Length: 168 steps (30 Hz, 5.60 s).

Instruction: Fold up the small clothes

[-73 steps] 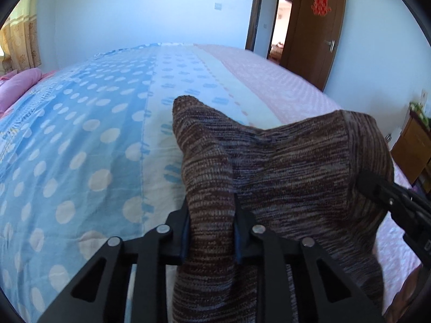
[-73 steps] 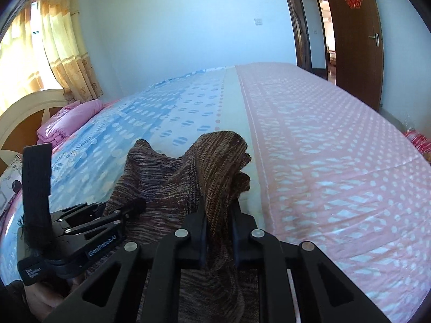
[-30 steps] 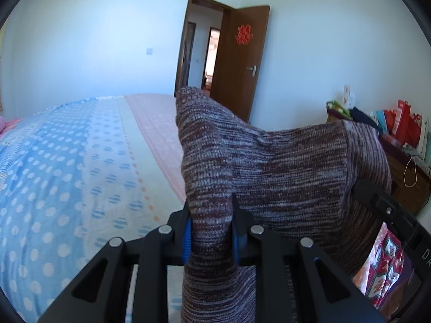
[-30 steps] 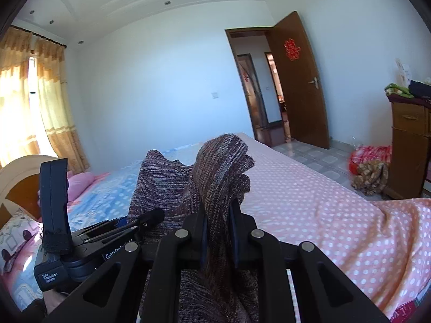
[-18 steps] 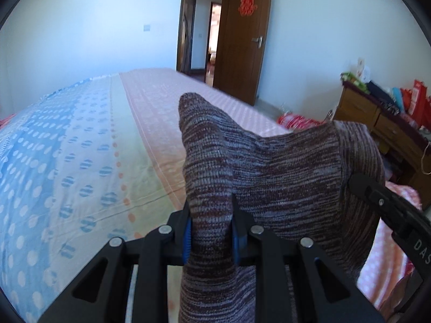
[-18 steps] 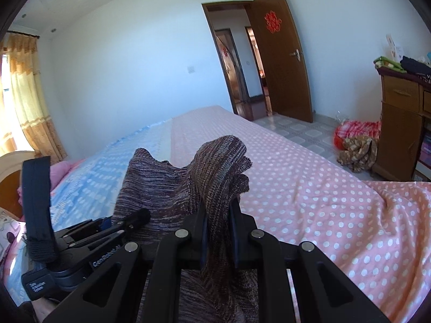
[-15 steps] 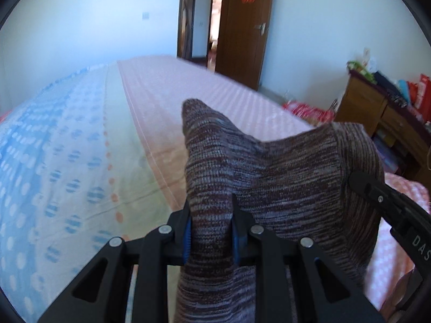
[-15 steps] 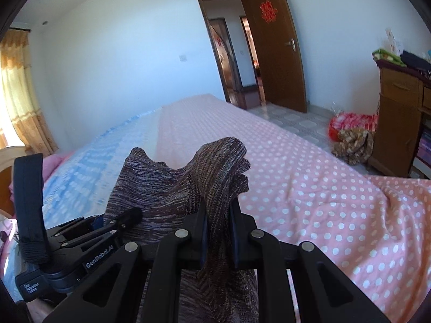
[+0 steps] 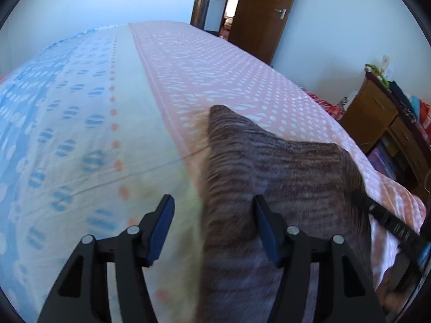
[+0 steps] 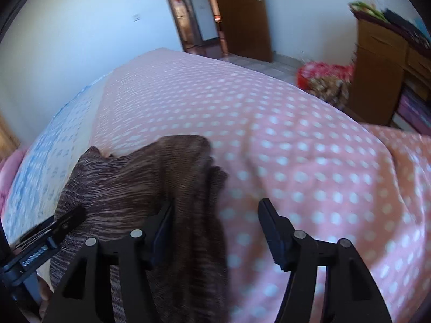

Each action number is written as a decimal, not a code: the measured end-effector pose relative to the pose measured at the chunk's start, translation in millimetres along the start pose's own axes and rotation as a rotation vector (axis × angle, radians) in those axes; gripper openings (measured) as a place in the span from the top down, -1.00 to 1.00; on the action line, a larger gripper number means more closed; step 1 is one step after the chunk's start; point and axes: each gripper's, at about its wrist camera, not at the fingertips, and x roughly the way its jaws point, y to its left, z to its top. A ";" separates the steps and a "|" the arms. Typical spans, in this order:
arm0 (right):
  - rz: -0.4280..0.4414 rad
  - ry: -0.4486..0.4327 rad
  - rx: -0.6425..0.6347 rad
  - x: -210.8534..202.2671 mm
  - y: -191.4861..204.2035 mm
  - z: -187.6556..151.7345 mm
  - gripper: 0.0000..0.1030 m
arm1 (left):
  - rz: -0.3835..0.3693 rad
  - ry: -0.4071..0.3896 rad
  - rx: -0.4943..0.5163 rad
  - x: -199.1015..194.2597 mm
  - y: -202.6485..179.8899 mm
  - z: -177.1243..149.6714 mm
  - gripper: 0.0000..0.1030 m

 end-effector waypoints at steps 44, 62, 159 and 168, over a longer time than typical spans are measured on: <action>0.142 0.182 -0.160 -151.7 -3.6 -153.0 0.71 | 0.160 0.015 0.165 -100.9 -17.1 -118.1 0.64; 0.000 0.007 -0.343 -237.0 5.4 -164.1 -0.24 | 0.102 0.098 0.217 -148.5 -62.0 -160.2 0.01; 0.034 -0.532 -0.317 -354.9 43.6 -155.5 -0.63 | 0.229 -0.525 0.191 -303.6 -83.3 -154.6 -1.00; 0.031 -0.532 -0.316 -356.0 45.8 -156.9 -0.63 | 0.238 -0.525 0.196 -302.7 -83.3 -155.0 -1.00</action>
